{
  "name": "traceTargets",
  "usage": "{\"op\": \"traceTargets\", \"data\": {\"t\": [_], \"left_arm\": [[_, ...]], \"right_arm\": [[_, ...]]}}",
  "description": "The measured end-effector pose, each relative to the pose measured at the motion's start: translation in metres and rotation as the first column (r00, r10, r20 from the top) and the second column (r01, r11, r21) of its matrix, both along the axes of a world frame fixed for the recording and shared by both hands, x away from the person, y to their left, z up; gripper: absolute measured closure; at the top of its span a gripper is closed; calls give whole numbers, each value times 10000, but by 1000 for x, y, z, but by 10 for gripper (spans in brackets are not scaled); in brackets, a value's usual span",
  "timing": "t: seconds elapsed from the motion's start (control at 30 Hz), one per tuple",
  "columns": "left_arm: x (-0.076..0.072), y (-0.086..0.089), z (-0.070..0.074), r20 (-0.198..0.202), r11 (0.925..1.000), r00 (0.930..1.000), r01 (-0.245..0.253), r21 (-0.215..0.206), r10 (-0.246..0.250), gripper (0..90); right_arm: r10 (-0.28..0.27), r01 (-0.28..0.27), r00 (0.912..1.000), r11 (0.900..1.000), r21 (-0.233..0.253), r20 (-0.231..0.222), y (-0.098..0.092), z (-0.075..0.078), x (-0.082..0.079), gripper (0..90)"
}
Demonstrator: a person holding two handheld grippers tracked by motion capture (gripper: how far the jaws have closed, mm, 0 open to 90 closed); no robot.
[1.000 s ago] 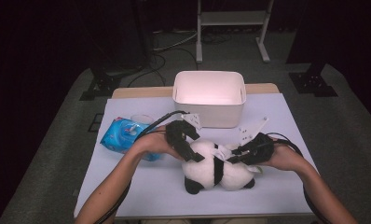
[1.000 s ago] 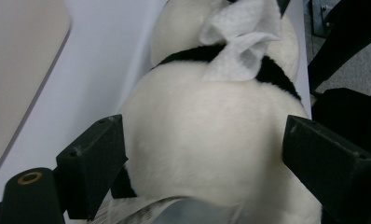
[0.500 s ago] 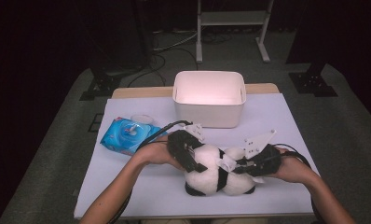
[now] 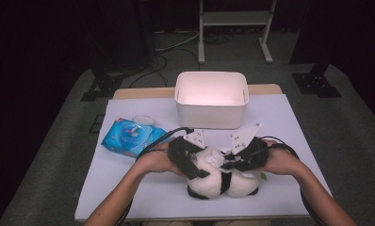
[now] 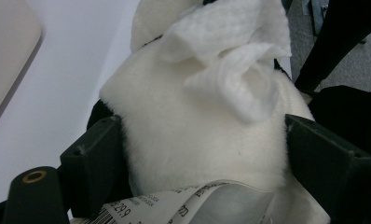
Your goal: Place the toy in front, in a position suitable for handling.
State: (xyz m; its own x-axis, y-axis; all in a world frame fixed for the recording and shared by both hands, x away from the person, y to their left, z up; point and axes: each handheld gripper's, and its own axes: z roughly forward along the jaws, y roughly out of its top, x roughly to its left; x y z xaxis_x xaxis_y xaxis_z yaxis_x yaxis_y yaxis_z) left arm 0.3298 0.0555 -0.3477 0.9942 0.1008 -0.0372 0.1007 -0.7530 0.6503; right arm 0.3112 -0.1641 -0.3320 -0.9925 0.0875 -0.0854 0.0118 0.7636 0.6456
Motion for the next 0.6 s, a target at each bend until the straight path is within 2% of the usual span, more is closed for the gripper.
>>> {"op": "traceTargets", "data": {"t": [0.17,0.37,0.4,0.43,0.6], "left_arm": [[0,1,0,23,10000,10000,-20,-41,20,159],[-1,0,1,75,10000,10000,25,64,-25,159],[-1,0,1,79,10000,10000,23,48,-23,159],[-2,-1,1,92,10000,10000,14,36,-14,159],[-1,1,0,28,10000,10000,-40,-15,40,160]], "right_arm": [[-21,21,10000,10000,-17,-29,1,2,4,763],[-574,573,9983,9981,-230,-63,-18,-3,5,763],[-805,805,9964,9968,-7,-250,-29,-6,5,763],[-805,805,9964,9968,-7,-250,-29,-6,5,763],[-1249,1262,9915,9913,370,-366,-52,-9,4,763]]}}
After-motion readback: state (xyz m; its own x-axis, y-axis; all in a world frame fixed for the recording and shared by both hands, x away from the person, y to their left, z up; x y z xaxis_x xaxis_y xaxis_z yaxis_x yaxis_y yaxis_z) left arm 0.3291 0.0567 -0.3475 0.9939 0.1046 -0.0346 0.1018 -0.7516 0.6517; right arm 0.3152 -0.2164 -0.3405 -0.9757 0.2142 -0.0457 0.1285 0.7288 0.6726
